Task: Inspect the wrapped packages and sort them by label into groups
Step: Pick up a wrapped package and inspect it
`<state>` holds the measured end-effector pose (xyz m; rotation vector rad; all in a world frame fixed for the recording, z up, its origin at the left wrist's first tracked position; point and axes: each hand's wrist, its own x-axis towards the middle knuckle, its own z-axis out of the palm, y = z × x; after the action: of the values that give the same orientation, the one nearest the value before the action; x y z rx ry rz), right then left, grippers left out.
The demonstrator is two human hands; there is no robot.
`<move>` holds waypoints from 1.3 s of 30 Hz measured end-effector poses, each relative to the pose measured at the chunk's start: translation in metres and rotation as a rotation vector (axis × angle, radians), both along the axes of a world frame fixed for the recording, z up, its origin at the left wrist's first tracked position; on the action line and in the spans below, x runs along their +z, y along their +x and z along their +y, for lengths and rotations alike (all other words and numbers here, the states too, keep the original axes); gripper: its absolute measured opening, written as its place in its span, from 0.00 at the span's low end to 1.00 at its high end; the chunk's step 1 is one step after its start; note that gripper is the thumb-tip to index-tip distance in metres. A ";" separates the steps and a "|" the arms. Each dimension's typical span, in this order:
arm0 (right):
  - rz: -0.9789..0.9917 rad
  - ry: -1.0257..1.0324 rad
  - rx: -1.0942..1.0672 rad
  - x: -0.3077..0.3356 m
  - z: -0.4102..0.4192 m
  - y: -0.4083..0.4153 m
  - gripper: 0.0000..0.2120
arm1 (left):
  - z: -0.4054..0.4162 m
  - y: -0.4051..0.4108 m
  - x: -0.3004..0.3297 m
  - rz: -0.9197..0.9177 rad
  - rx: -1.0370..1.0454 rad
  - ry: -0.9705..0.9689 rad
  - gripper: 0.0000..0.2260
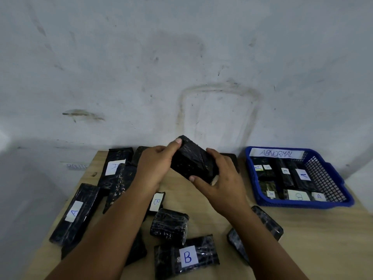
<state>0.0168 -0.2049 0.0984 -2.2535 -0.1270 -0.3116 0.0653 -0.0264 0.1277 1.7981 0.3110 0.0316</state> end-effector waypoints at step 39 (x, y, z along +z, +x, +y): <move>0.122 -0.165 -0.044 -0.047 -0.088 -0.019 0.40 | -0.077 0.011 -0.062 0.062 -0.291 -0.102 0.13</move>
<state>-0.0021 -0.2927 0.0518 -2.4350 -0.0403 -0.1919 0.0767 -0.1032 0.0653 1.7291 0.0904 -0.2417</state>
